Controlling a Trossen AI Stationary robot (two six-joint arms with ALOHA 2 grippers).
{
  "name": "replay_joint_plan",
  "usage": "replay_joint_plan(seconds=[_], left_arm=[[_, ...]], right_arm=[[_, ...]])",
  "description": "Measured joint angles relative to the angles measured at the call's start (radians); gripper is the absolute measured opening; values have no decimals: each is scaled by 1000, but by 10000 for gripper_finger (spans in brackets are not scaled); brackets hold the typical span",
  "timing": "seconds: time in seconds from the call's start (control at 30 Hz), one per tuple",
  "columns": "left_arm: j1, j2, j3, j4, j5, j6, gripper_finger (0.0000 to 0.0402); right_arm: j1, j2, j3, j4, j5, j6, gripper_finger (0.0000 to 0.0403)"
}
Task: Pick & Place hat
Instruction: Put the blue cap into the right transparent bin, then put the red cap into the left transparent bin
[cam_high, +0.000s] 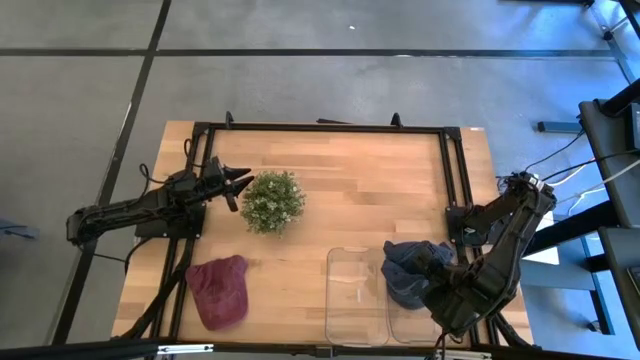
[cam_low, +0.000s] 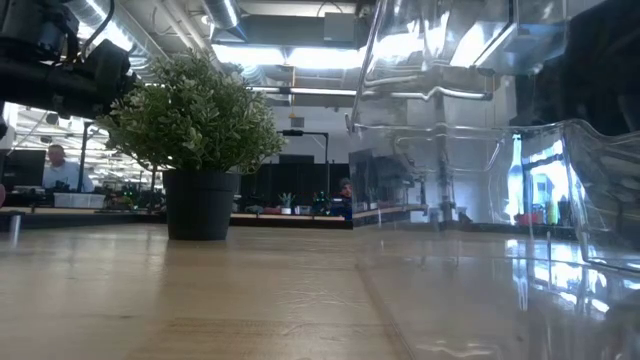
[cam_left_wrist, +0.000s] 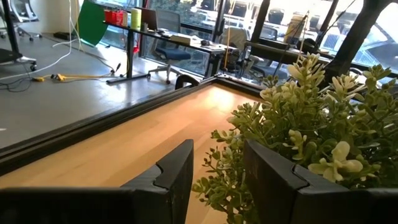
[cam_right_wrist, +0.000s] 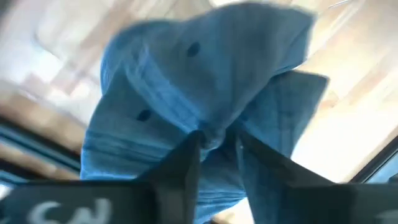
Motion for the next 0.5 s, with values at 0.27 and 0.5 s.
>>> replay_joint_plan(seconds=[0.27,0.5], left_arm=[[0,0,-2,39,8,-150,136],[0,0,-2,241,152,-354,136]], right_arm=[[-11,-42,233,4,65,105,182],[-68,-183,252,21,305,386,190]])
